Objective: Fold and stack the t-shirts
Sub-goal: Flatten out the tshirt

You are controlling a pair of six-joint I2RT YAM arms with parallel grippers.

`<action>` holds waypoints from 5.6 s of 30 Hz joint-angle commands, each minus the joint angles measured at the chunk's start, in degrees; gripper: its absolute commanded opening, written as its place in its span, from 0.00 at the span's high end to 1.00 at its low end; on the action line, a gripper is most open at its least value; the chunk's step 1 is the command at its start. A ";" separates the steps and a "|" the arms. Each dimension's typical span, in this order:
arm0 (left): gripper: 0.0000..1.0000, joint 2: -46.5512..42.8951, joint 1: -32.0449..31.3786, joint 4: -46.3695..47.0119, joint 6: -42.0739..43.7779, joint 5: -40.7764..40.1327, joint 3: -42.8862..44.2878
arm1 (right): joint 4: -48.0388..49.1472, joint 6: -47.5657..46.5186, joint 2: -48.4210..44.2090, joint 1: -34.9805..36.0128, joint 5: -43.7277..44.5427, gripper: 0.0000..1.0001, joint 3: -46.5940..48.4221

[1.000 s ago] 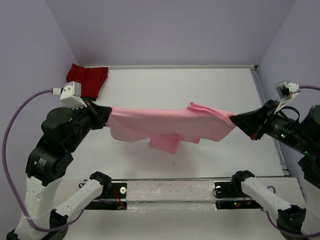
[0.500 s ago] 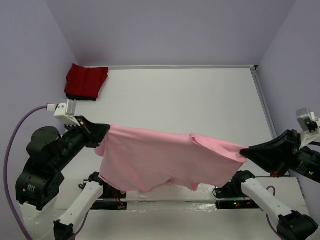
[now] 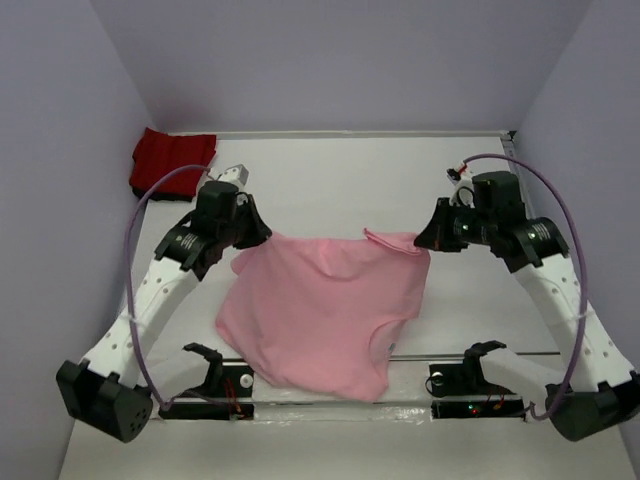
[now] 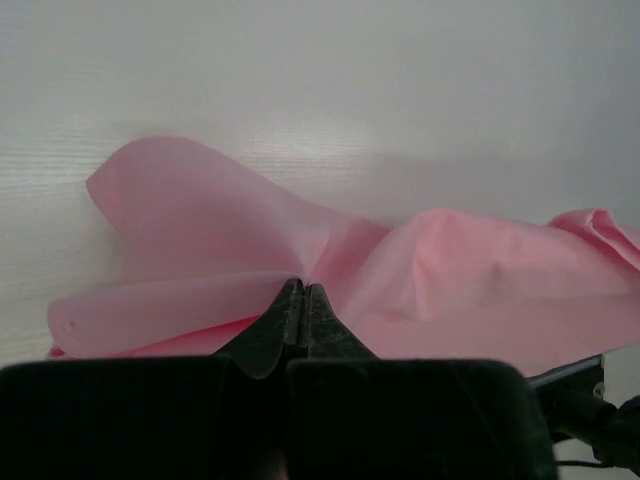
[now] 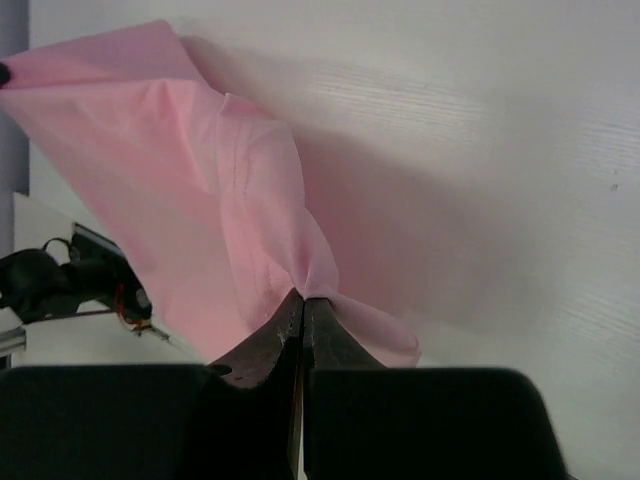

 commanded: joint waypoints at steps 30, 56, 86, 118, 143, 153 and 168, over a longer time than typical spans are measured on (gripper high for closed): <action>0.31 66.31 -1.47 -2.18 0.81 6.62 57.59 | -2.01 2.40 52.75 -6.84 28.53 1.00 30.59; 0.07 57.96 20.06 25.43 -21.87 33.10 27.72 | 4.13 2.14 51.09 -7.90 23.42 1.00 25.15; 0.14 64.55 21.12 20.67 -23.19 27.38 25.52 | 5.01 1.17 49.95 -7.90 23.34 1.00 24.54; 0.69 72.55 20.86 20.77 -23.19 26.42 27.98 | 5.10 1.00 49.95 -8.95 23.25 1.00 24.36; 1.00 69.13 20.86 -3.31 -8.16 6.73 60.83 | 5.28 1.17 50.29 -13.43 22.72 1.00 28.93; 1.00 63.42 20.86 -5.69 -4.91 4.27 67.36 | 5.63 3.28 53.37 -15.02 8.67 1.00 33.05; 1.00 54.90 20.94 -5.43 -6.13 5.41 73.70 | 0.00 8.82 59.36 -20.20 -16.20 1.00 61.63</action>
